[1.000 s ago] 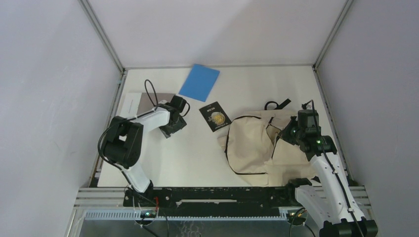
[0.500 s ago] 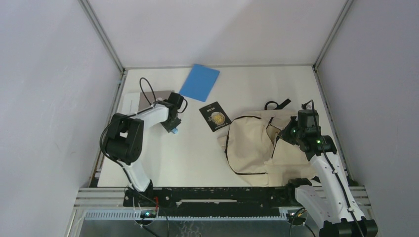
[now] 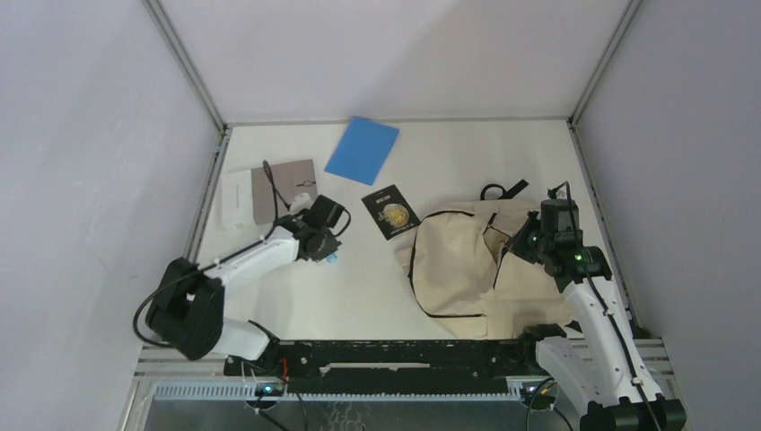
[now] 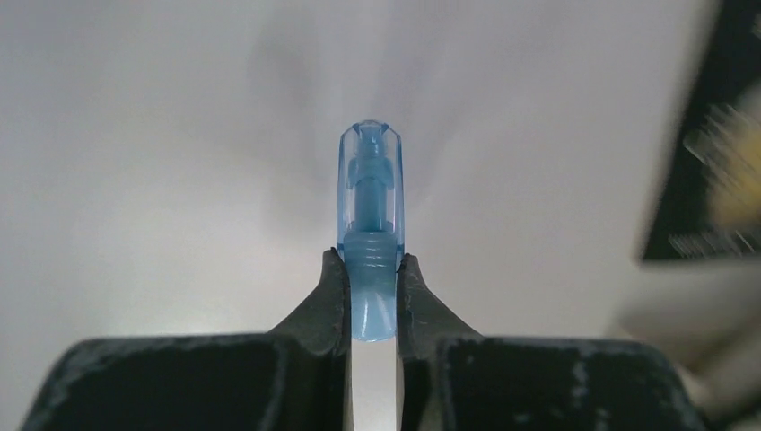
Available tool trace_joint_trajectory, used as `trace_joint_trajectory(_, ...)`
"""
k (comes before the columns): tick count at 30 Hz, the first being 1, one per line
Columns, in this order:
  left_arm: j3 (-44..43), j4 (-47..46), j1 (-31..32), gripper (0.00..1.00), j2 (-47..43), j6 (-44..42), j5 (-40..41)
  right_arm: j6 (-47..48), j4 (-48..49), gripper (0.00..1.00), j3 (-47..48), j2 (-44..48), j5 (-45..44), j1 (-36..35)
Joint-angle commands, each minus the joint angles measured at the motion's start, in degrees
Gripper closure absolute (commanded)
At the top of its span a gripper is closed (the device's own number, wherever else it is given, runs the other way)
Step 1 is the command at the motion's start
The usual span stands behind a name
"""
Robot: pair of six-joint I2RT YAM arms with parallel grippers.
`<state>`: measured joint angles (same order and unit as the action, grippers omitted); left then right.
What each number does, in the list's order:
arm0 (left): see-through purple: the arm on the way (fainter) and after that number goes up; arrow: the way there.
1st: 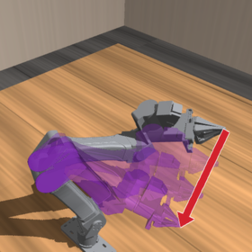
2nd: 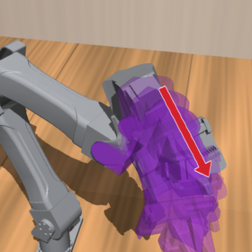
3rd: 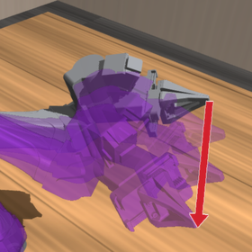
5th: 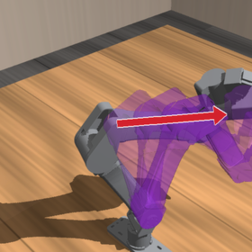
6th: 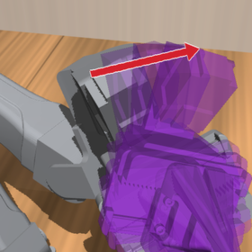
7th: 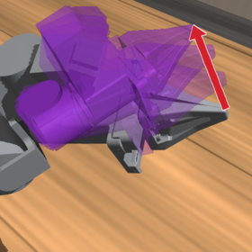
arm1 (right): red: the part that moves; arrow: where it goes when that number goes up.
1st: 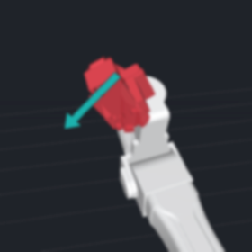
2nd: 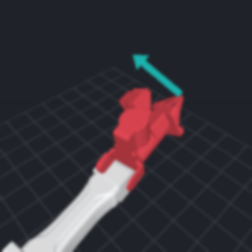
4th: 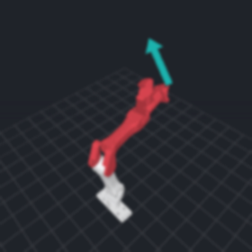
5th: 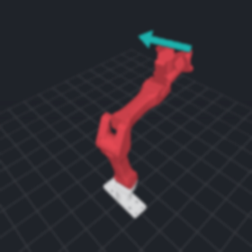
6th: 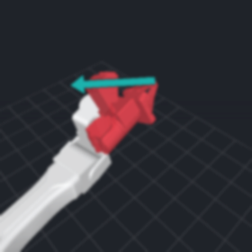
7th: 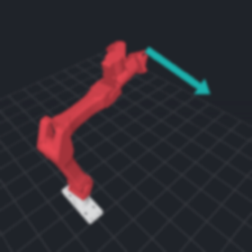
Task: Pack the student bag
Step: Pick up the stationery from the center of the board, then place the stationery in the student bag.
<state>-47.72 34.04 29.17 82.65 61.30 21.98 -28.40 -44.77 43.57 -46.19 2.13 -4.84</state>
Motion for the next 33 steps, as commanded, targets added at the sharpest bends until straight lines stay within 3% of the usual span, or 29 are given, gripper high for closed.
trace_joint_trajectory(1,-1.8,-7.2,9.8,1.0,-7.1,-8.8,-4.4,0.0,3.8,1.0,1.4,0.4,0.8,0.3)
trace_joint_trajectory(5,-7.1,-19.0,15.7,1.0,-3.8,-15.8,-25.0,-0.4,4.0,1.0,1.5,0.3,1.4,0.2)
trace_joint_trajectory(8,-12.7,-26.5,18.3,1.0,3.1,-15.4,-39.2,-1.1,3.7,1.0,1.1,0.8,1.2,0.2)
trace_joint_trajectory(13,-25.1,-29.4,24.0,1.0,17.5,-12.1,-48.6,-1.4,3.3,1.0,0.7,1.5,2.1,0.1)
trace_joint_trajectory(21,-40.2,-30.3,29.4,1.0,31.8,-8.4,-50.8,-1.5,2.8,1.0,0.7,2.4,1.6,0.1)
trace_joint_trajectory(25,-51.0,-21.5,30.1,1.0,38.4,-11.6,-49.8,-1.8,2.6,1.0,0.7,2.5,1.8,0.0)
trace_joint_trajectory(31,-59.7,-22.2,30.8,1.0,46.1,-9.5,-49.6,-2.0,2.8,1.0,0.7,2.6,2.6,-0.3)
trace_joint_trajectory(33,-63.0,-22.7,31.0,0.92,48.5,-10.4,-51.1,-1.6,2.2,1.0,0.7,2.5,1.1,-0.6)
